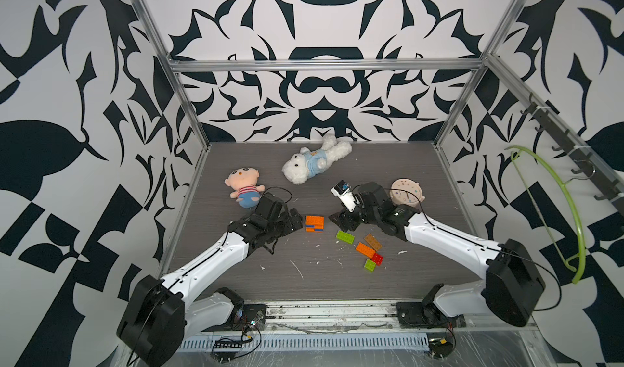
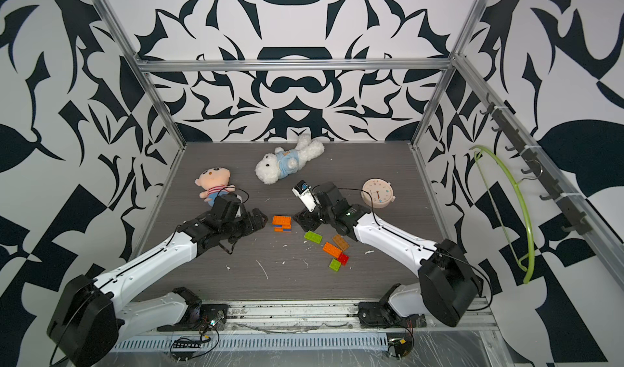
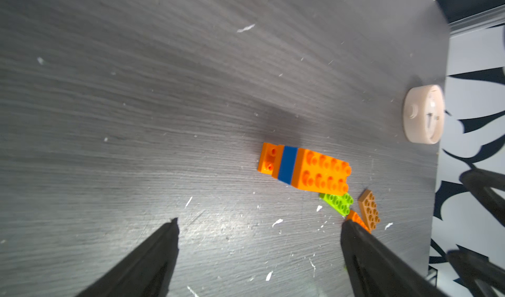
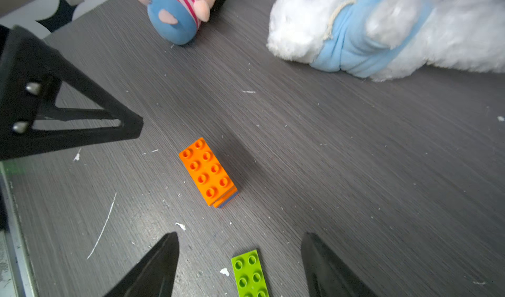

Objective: Assemble the number 5 with lego
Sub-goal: Adjust the lego brick at the center of the board.

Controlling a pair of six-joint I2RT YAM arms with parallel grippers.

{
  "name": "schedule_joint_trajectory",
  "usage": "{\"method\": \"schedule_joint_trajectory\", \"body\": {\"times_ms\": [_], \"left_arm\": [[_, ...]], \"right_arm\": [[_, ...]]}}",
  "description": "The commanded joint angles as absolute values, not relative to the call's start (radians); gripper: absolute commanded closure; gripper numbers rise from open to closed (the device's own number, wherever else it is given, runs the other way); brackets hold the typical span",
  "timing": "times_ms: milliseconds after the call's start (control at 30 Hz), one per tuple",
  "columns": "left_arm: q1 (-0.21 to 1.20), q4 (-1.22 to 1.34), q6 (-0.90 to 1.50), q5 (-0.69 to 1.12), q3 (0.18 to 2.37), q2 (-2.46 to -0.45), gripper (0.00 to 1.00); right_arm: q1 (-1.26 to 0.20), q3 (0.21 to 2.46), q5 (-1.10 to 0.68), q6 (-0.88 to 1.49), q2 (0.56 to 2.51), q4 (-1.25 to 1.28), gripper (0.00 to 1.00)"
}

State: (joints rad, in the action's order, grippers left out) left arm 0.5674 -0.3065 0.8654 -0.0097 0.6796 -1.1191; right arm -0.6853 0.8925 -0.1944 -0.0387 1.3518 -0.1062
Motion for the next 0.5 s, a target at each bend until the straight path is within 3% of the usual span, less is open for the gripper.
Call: {"method": "schedule_joint_trajectory", "body": {"times_ms": [0, 200, 467], "left_arm": [[0.564, -0.273, 0.837, -0.06, 0.646, -1.053, 0.01], [0.564, -0.206, 0.78, -0.15, 0.576, -0.943, 0.01], [0.564, -0.193, 0.695, -0.274, 0.533, -0.838, 0.01]], "right_arm": [[-0.682, 0.894, -0.184, -0.066, 1.333, -0.028, 0.23], [-0.683, 0.795, -0.165, -0.13, 1.258, 0.134, 0.21], [-0.682, 0.832, -0.099, -0.127, 1.23, 0.053, 0.2]]}}
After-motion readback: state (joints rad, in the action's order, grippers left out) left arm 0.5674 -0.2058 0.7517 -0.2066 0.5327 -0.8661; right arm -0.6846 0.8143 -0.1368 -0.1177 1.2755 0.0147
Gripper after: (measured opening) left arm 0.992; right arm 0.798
